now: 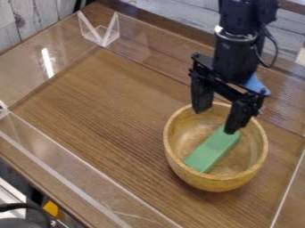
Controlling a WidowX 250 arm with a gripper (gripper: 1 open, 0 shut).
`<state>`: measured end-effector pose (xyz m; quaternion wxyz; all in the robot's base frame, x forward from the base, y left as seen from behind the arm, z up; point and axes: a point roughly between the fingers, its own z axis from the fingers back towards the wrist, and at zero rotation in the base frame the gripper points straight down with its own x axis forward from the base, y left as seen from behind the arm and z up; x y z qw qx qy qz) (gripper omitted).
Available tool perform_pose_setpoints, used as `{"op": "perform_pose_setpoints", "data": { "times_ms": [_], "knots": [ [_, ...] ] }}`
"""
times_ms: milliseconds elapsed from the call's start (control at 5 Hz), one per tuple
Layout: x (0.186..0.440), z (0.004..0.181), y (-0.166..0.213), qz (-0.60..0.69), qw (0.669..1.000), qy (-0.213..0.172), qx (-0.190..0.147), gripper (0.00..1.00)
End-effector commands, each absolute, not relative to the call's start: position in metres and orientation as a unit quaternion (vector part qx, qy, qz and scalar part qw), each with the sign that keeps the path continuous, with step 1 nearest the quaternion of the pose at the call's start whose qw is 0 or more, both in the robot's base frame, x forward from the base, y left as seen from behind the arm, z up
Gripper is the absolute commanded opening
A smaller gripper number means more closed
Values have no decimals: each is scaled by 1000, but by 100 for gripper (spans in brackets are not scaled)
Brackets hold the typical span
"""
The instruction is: Remove the green block from inside the brown bowl and put it on the table
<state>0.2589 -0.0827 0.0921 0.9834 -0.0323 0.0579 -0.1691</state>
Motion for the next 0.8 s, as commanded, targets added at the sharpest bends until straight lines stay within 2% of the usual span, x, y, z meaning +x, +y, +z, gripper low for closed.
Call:
{"op": "perform_pose_setpoints", "data": {
  "times_ms": [0,600],
  "knots": [
    [260,97,-90,-181,982,32,-35,100],
    [266,75,-97,-200,979,13,-36,100]
  ]
}}
